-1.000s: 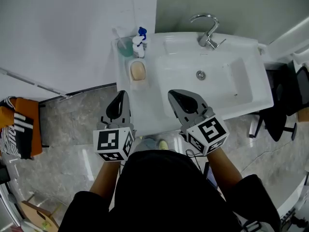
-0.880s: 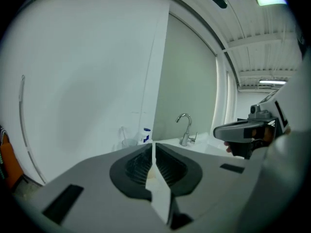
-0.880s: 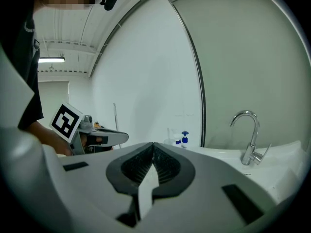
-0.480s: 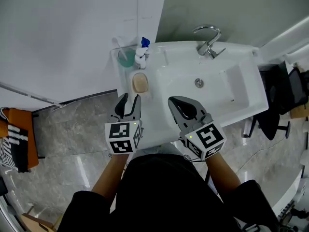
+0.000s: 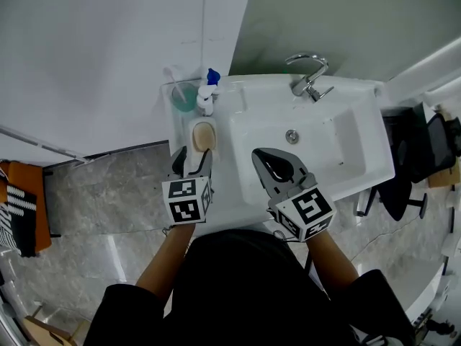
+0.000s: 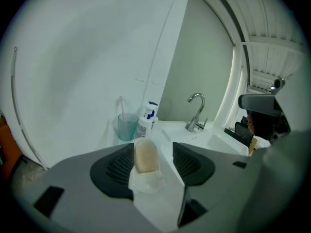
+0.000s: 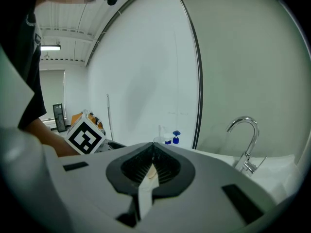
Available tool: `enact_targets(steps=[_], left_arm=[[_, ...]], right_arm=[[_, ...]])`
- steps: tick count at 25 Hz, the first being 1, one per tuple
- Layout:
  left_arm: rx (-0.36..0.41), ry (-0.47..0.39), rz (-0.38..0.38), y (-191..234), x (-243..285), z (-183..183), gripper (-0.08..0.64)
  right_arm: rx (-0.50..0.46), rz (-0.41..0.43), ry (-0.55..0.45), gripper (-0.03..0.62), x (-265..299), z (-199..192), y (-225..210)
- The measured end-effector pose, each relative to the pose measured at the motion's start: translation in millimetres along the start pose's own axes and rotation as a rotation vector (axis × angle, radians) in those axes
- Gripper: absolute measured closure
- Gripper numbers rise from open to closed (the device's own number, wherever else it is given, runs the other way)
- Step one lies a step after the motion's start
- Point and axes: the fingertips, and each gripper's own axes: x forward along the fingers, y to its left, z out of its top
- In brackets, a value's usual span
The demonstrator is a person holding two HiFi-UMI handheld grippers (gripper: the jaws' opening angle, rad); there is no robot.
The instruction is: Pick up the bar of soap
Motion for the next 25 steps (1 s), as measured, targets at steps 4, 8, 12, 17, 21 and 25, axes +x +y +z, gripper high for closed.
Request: enact_targets(steps=[4, 8, 12, 17, 21, 25], left_arm=[[-0.003, 0.029, 0.016, -2, 13, -2, 0.321], [0.003, 0.059, 0.028, -7, 30, -5, 0.321], [0.006, 0.097, 0.064, -5, 48, -11, 0.321], [-0.062, 0.141, 0.110, 2, 69, -20, 0.298], [-0.105, 0.174, 0.143, 3, 80, -28, 0.296], [-0.087, 0.205, 0.199, 10, 87, -40, 0.276]], right_arm=[[0.012, 0.023, 0.001, 0.586, 8, -1, -14], [0.028, 0.042, 0.002, 0.586, 14, -5, -26], [0.054, 0.055, 0.001, 0.586, 19, -11, -41], [0.071, 0.063, -0.002, 0.586, 24, -18, -60], [0.091, 0.059, 0.002, 0.586, 27, -24, -74], [0.106, 0.061, 0.012, 0.586, 28, -32, -80]])
